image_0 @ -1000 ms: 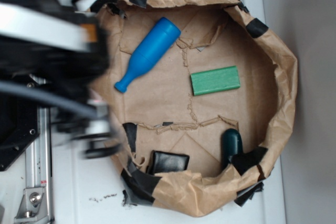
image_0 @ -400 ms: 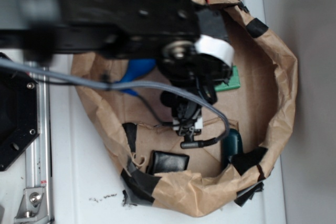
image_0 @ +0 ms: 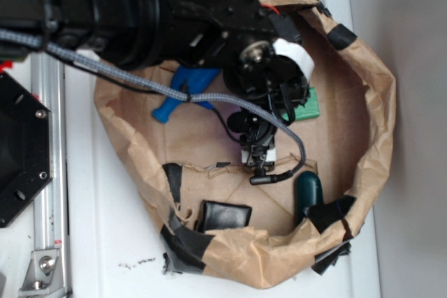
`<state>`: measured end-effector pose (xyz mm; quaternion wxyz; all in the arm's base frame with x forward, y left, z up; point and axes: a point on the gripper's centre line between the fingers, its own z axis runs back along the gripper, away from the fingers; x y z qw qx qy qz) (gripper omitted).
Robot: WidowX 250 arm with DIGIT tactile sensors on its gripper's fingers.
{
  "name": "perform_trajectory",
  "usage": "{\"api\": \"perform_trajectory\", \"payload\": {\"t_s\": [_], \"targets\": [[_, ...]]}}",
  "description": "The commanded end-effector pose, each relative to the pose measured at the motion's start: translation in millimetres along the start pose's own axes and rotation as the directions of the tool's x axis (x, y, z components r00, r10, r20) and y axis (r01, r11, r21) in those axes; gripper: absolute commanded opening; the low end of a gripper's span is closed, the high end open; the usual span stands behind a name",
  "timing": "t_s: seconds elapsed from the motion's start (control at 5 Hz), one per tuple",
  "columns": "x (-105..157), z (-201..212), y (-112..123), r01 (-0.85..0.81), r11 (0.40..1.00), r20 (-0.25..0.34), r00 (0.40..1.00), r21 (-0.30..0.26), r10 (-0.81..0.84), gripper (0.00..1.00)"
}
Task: Grab the green block.
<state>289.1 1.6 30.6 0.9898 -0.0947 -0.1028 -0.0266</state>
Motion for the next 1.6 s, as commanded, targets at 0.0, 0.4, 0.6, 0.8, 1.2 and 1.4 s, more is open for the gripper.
{"api": "perform_trajectory", "payload": {"t_s": [0.0,0.4,0.6,0.8,1.2,1.4], "targets": [[31,-6,2,-0.008,0.989,-0.01,1.0,0.146,0.01,0.0],[41,29,3,0.018,0.988,0.001,1.0,0.153,-0.018,0.0],[40,78,-10,-0.023,0.985,-0.009,1.0,0.172,0.025,0.0],[33,127,-32,-0.042,0.977,-0.07,0.996,0.21,0.057,0.0],[32,166,-64,-0.039,0.971,-0.095,0.993,0.238,0.063,0.0],[26,162,-70,-0.027,0.973,-0.094,0.994,0.23,0.05,0.0]]}}
